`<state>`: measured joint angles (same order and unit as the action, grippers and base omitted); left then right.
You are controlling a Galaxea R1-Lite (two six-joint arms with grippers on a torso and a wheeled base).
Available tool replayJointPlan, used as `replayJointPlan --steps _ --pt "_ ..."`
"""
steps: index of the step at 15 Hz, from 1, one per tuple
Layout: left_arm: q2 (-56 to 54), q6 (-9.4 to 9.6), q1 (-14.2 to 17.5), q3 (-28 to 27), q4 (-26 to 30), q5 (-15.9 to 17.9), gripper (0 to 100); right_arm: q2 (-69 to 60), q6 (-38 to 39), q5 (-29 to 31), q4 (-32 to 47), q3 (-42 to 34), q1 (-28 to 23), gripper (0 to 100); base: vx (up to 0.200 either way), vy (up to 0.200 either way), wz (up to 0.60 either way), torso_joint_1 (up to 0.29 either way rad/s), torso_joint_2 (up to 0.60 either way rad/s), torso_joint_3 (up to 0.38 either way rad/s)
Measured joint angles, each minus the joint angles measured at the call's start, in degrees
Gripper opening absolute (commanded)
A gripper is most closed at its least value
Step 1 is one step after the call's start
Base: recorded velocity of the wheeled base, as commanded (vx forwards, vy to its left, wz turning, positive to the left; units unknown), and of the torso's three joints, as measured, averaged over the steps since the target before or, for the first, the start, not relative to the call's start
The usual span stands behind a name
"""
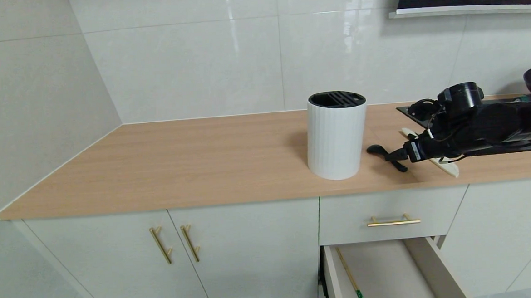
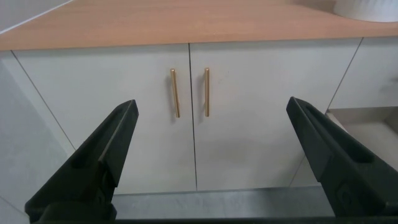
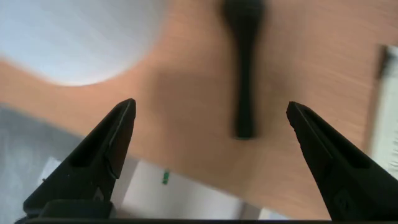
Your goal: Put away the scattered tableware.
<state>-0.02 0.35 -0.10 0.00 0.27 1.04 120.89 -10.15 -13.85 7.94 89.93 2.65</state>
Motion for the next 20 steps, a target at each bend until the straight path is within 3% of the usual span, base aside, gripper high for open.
replayJointPlan --steps 16,17,20 --pt "0.0 0.00 0.0 0.0 0.0 0.0 100 8.0 -1.2 0.1 -6.9 1.9 1.0 100 0.000 0.000 0.00 0.000 0.00 0.000" --pt "0.0 0.00 0.0 0.0 0.0 0.0 100 8.2 -1.2 0.0 -7.0 1.9 0.9 0 0.000 0.000 0.00 0.000 0.00 0.000" --pt "0.0 0.00 0.0 0.0 0.0 0.0 100 8.5 -1.2 0.1 -7.1 1.9 0.9 0 0.000 0.000 0.00 0.000 0.00 0.000"
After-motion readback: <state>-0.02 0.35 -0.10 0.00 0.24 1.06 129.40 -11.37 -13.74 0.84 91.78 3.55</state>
